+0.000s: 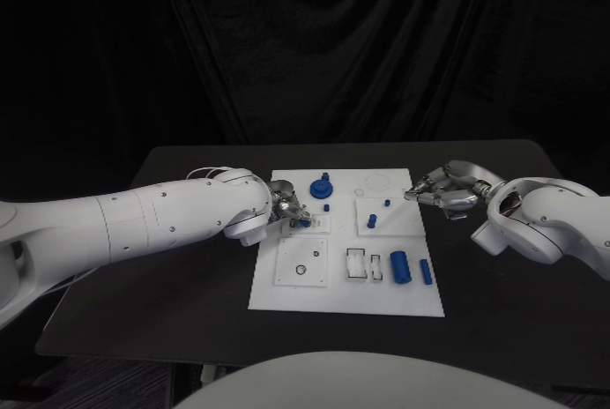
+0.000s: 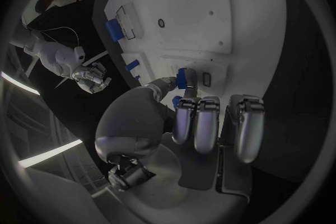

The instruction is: Assemble the parts on the task board

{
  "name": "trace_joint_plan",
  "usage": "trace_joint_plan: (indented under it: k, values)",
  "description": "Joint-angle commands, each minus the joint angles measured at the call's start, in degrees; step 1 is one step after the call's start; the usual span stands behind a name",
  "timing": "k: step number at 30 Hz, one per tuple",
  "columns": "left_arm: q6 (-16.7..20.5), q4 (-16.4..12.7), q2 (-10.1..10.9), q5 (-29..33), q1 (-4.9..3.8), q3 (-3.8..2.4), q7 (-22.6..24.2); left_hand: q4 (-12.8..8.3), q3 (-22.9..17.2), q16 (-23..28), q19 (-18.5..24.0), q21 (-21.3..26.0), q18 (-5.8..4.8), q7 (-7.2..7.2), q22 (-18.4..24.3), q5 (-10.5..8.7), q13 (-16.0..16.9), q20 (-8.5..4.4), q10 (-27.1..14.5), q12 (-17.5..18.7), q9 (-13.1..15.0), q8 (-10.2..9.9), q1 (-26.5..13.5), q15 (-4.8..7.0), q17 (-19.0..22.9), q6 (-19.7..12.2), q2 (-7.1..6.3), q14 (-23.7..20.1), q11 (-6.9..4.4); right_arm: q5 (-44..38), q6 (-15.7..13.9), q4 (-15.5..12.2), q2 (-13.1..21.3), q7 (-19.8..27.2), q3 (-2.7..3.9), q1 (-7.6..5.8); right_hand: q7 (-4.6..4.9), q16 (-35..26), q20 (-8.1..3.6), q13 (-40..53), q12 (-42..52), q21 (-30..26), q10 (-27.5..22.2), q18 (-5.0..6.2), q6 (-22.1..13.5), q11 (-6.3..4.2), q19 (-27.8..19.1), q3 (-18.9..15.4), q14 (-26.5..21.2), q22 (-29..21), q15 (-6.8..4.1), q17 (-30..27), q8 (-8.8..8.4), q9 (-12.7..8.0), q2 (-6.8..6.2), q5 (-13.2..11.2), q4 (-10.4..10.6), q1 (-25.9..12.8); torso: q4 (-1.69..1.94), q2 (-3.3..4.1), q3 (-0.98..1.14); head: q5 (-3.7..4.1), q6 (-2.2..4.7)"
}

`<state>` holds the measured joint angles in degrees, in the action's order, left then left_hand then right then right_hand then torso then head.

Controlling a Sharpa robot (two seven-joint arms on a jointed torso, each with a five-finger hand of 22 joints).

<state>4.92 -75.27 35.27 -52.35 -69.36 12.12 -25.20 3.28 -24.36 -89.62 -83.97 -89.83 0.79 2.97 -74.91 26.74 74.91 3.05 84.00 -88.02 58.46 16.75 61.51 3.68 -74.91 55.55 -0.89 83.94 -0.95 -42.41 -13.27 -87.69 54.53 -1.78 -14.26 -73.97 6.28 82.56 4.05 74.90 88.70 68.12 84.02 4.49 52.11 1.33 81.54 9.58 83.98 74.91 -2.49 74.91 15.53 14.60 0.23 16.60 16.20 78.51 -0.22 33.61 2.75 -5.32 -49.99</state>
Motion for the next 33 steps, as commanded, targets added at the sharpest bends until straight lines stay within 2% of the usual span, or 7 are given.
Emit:
trace_joint_plan:
  k: [1,10,16,22,25,29,33]
  values:
    - [5.13,-1.05,0.59,0.1,0.59,-0.02,2.55,-2.94,-3.48,-0.38,-6.03,-0.17,-0.79,-0.35,-15.09,-0.43,13.05,-0.56,4.01,0.03,0.16,0.24,-0.58,0.44,-15.09,-0.13,0.03,6.06,-0.41,-0.22,0.62,0.07,0.02,-1.14,0.04,0.16,-0.08,-0.11,-0.1,12.68,-0.31,-0.2,3.55,0.41,-0.28,0.36,-0.32,0.31,3.73,8.25,0.26,8.19,0.39,0.1,0.21,0.38,0.13,0.35,-0.02,0.01,0.05,-0.05,-0.01]
    - [9.01,-1.95,1.47,-1.27,1.96,-0.02,3.67,-2.26,-3.4,-0.38,-6.03,-0.17,-0.79,-0.39,-15.09,-1.53,13.02,-0.57,3.99,0.07,0.44,0.28,-1.14,0.45,-15.09,-0.17,0.03,6.06,-0.41,-0.22,0.91,0.17,-0.14,-1.38,0.04,0.16,-0.11,-0.34,-0.09,12.48,-0.45,-0.62,3.34,0.48,-0.38,0.33,-0.46,0.48,3.64,8.12,0.24,7.99,0.59,0.16,0.19,0.94,-0.1,0.78,-0.01,-0.05,0.06,0.08,-0.01]
    - [9.75,-1.69,1.48,-1.54,2.39,-0.02,3.56,-2.13,-3.41,-0.38,-6.03,-0.17,-0.79,-0.42,-15.09,-1.99,13.02,-0.57,4.0,0.07,0.5,0.27,-1.18,0.46,-15.09,-0.19,0.04,6.06,-0.44,-0.22,1.03,0.2,-0.08,-1.49,0.04,0.16,-0.11,-0.44,-0.09,12.44,-0.48,-0.79,3.3,0.5,-0.43,0.34,-0.51,0.55,3.61,8.07,0.24,7.9,0.66,0.18,0.17,1.22,-0.15,0.92,-0.01,-0.15,0.16,0.11,-0.01]
    - [10.56,-1.28,1.33,-3.13,2.74,-0.02,3.54,-1.85,-3.34,-0.38,-6.03,-0.17,-0.79,-0.42,-15.09,-2.59,13.0,-0.58,3.98,0.09,0.58,0.25,-1.33,0.47,-15.09,-0.15,0.04,6.06,-0.44,-0.22,1.24,0.24,-0.13,-1.57,0.04,0.18,-0.1,-0.47,-0.09,12.35,-0.54,-0.94,3.21,0.52,-0.46,0.33,-0.55,0.59,3.59,8.03,0.25,7.87,0.74,0.2,0.15,1.49,-0.17,1.02,-0.05,-0.04,0.06,0.0,-0.01]
    - [10.68,-1.17,1.25,-3.48,2.91,-0.02,3.32,-1.4,-3.16,-0.38,-6.03,-0.17,-0.79,-0.44,-15.09,-3.32,13.01,-0.59,3.99,0.08,0.63,0.23,-1.61,0.48,-15.09,-0.04,0.05,6.06,-0.46,-0.22,1.41,0.27,-0.21,-1.62,0.04,0.2,-0.1,-0.47,-0.09,12.35,-0.54,-0.94,3.21,0.52,-0.46,0.33,-0.55,0.59,3.59,8.03,0.25,7.87,0.74,0.2,0.15,1.49,-0.17,1.02,-0.13,-0.02,0.0,-0.2,-0.01]
    - [10.86,-0.94,1.08,-3.68,3.11,-0.02,3.12,-0.52,-2.81,-0.38,-6.03,-0.17,-0.79,-0.5,-15.09,-5.83,12.99,-0.62,3.97,0.11,0.7,0.06,-1.86,0.53,-15.09,0.08,0.17,6.06,-0.51,-0.22,1.6,0.28,-0.26,-1.69,0.04,0.23,-0.1,-0.51,-0.09,12.3,-0.58,-1.06,3.15,0.54,-0.46,0.34,-0.6,0.6,3.58,7.99,0.25,7.84,0.76,0.21,0.15,1.56,-0.16,1.04,-0.07,-0.04,0.03,-0.17,-0.01]
    - [10.7,-0.66,0.9,-3.77,3.3,-0.02,2.84,-0.16,-2.67,-0.38,-6.03,-0.17,-0.79,-0.49,-15.09,-6.39,12.93,-0.63,3.92,0.17,0.7,-0.01,-1.98,0.53,-15.09,0.13,0.23,6.06,-0.49,-0.22,1.94,0.23,-0.24,-1.91,0.04,0.25,-0.11,-0.55,-0.09,12.27,-0.6,-1.17,3.13,0.56,-0.35,0.35,-0.63,0.64,3.56,7.96,0.25,7.8,0.88,0.26,0.17,1.7,-0.16,1.09,0.04,0.03,0.03,0.0,-0.01]
